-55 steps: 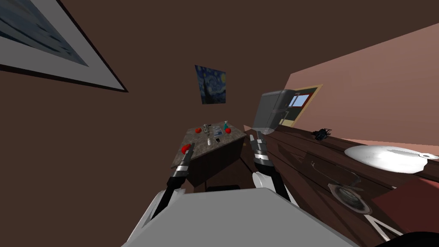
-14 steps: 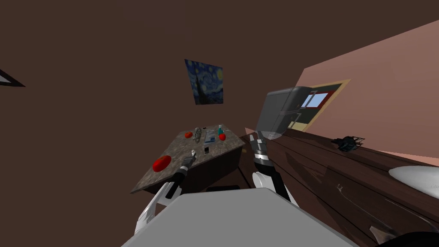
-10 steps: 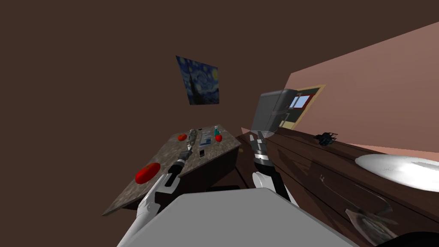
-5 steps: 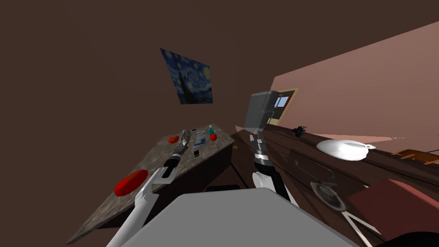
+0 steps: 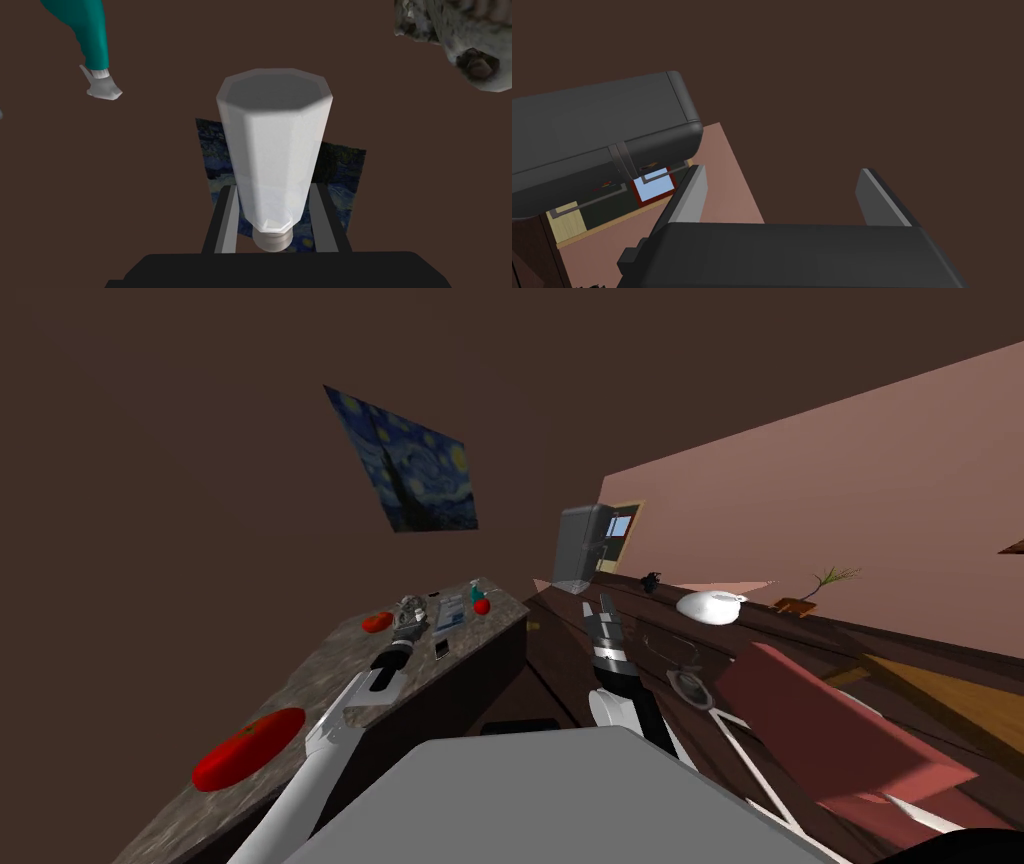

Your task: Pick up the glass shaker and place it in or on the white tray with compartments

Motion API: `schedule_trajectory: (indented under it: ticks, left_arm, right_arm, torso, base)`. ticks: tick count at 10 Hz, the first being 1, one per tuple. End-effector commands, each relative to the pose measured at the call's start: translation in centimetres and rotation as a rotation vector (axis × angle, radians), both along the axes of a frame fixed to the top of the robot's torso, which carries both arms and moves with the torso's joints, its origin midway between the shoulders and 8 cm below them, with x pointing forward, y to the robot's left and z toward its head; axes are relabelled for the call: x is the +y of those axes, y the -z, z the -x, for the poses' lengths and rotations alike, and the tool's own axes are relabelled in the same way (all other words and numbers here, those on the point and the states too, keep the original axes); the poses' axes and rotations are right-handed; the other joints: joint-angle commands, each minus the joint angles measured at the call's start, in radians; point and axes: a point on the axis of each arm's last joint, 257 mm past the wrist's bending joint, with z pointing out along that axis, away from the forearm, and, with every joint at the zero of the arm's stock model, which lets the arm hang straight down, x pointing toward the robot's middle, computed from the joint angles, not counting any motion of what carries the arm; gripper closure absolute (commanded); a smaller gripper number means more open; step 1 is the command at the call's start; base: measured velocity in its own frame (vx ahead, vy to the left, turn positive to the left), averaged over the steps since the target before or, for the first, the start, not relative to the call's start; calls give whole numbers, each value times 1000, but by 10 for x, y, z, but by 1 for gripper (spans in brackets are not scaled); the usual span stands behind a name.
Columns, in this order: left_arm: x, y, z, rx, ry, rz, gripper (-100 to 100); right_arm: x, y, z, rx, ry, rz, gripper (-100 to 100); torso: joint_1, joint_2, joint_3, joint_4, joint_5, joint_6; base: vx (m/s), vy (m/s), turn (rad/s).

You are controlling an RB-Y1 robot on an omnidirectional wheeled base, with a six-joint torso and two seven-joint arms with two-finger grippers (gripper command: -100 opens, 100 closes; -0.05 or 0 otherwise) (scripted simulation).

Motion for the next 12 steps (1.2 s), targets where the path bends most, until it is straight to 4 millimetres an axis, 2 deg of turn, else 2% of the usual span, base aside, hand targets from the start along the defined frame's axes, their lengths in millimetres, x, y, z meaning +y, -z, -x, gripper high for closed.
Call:
schedule_trajectory:
  ticks: [1, 4, 5, 7, 9, 12]
  left_arm:
    - [15, -3, 0, -2, -33, 14, 100]
    - [42, -4, 1, 6, -91, 38, 100]
    - [59, -1, 3, 16, -129, 55, 100]
    - [76, 4, 5, 28, -165, 71, 100]
    - [103, 17, 9, 54, -227, 96, 100]
    - [119, 27, 11, 74, -266, 108, 100]
  right_arm:
    - [0, 0, 0, 0, 0, 0, 0]
    - [0, 0, 0, 0, 0, 0, 0]
    - [0, 0, 0, 0, 0, 0, 0]
    - [0, 0, 0, 0, 0, 0, 0]
    - [0, 0, 0, 0, 0, 0, 0]
    - [0, 0, 0, 1, 0, 0, 0]
  torso:
    - [0, 0, 0, 0, 0, 0]
    - [2, -2, -1, -1, 1, 1]
    - [3, -3, -2, -1, 2, 1]
    - [5, -5, -3, -1, 2, 1]
    - [8, -7, -4, -2, 3, 0]
    - [11, -11, -6, -3, 3, -3]
  base:
    - [-68, -25, -328]
    - [-50, -20, -297]
    - [-33, -4, -469]
    - [-8, 10, -265]
    - [40, 41, -303]
    - [66, 63, -128]
